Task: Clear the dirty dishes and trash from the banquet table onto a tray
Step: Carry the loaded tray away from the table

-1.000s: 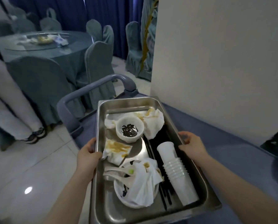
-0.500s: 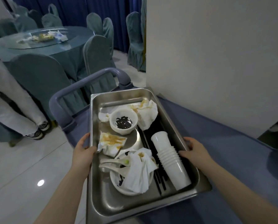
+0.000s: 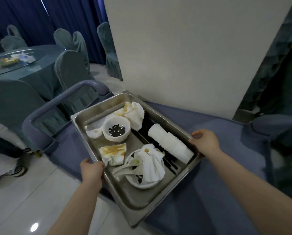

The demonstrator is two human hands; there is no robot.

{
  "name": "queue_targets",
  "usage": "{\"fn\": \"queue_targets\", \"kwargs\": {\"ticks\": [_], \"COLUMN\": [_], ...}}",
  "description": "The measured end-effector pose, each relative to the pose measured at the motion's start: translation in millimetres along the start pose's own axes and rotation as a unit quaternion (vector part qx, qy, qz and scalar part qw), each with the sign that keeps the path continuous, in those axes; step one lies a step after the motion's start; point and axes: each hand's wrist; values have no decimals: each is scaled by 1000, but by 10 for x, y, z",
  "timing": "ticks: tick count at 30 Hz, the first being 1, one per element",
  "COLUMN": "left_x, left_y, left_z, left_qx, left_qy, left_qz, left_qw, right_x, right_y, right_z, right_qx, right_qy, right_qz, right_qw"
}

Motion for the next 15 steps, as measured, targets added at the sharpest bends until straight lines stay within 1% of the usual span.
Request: {"fn": "queue_targets", "kwargs": {"ticks": [2,4,6,9,13,15], "left_x": [45,54,48,13,-26,-30], "left_y": [-73,-86,-104,-160,-80,-81], "left_z": [103,113,148,307,659,832], "left_qx": [-10,-29,-43,-40,-46,-62], "left_qy": [-35,-63,-96,-142,-213,-258], "left_qz": [4,36,45,58,80,76], "left_qw": [999,997,993,987,973,961], "right_x": [-93,-170,-201,-170,-99,-85], "right_y": [5,24,95,161,76,8], "right_z": [-37,21,159,458,805,1014], "right_qx": [5,13,11,-3,6,16], "right_qy": [47,68,72,66,67,80], "right_qz": [-22,-45,-50,-60,-136,-149], "right_qw": [999,997,996,996,988,985]}}
Point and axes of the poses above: each hand's wrist, its own z-axis away from the middle knuckle, its own x-axis out of the palm, y = z × x, and after that the axes turned 4 degrees about -x, right-handed
